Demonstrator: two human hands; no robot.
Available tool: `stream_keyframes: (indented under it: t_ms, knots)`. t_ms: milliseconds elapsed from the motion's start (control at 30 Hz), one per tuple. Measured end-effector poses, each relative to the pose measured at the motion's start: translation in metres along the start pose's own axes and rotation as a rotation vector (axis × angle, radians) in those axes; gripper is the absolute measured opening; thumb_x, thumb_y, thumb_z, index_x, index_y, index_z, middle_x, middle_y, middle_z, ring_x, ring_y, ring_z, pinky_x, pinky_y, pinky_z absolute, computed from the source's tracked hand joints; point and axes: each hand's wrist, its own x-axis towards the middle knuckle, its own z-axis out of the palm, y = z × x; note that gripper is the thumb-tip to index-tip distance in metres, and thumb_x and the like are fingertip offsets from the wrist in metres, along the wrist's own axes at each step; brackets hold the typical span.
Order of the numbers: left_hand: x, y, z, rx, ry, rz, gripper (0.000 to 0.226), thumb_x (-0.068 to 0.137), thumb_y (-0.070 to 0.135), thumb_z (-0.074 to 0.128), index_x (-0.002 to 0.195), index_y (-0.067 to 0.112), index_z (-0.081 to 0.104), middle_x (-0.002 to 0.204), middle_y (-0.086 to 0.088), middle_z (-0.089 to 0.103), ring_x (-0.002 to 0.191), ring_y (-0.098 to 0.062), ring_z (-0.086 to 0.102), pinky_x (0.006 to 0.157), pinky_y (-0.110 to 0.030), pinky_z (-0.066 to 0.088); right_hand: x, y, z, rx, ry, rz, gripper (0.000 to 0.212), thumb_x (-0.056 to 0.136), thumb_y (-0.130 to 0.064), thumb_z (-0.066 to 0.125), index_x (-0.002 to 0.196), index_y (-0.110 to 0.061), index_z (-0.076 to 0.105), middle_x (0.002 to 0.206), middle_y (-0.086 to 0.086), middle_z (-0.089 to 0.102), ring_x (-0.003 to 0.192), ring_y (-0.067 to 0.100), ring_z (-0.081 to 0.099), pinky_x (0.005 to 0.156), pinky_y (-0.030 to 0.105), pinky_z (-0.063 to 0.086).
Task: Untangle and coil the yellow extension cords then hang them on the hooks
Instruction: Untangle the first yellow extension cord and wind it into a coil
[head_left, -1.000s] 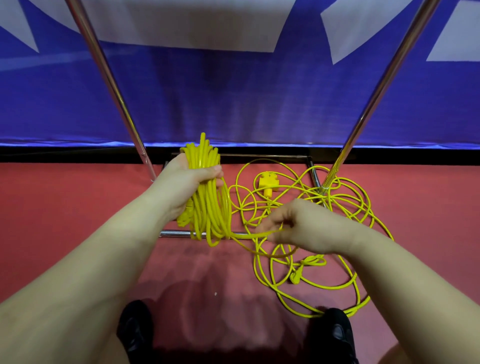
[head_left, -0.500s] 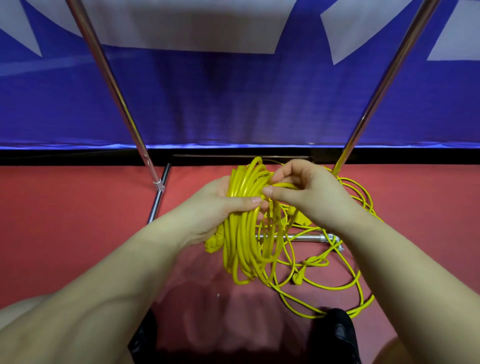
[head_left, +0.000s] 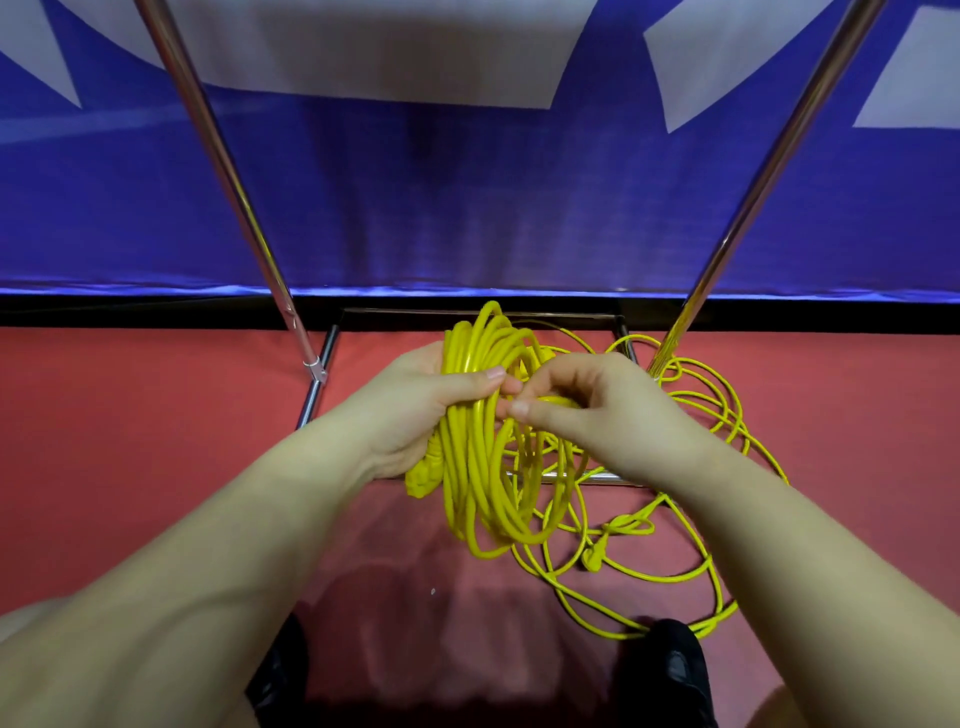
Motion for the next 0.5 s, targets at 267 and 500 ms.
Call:
stream_keyframes:
  t_ms: [267,500]
  knots:
    - [0.003,-0.003,-0.006,0.155,-0.076,0.085,0.026,0.082,-0.004,0.06,0.107,0.001,0.059,0.084,-0.009,0.067,0.069,-0.016,0.066,0.064,-0.029,0.057,0.005,-0.002,-0.006,0.201,0.263,-0.009,0.027,0.071,-0.021,0.079,0.071,-0.021,0.051,0.061,-0.005,0.052,0.055,0.009,0.045,0.053,0.023,0.039]
    - [-0.006,0.0,0.0,0.191,-0.064,0.098,0.021,0.082,-0.008,0.055,0.086,0.011,0.06,0.063,0.0,0.068,0.055,-0.009,0.064,0.053,-0.022,0.054,0.009,0.01,-0.002,0.128,0.089,0.045,0.021,0.079,-0.033,0.07,0.075,-0.022,0.053,0.067,-0.007,0.056,0.061,0.006,0.05,0.062,0.022,0.042]
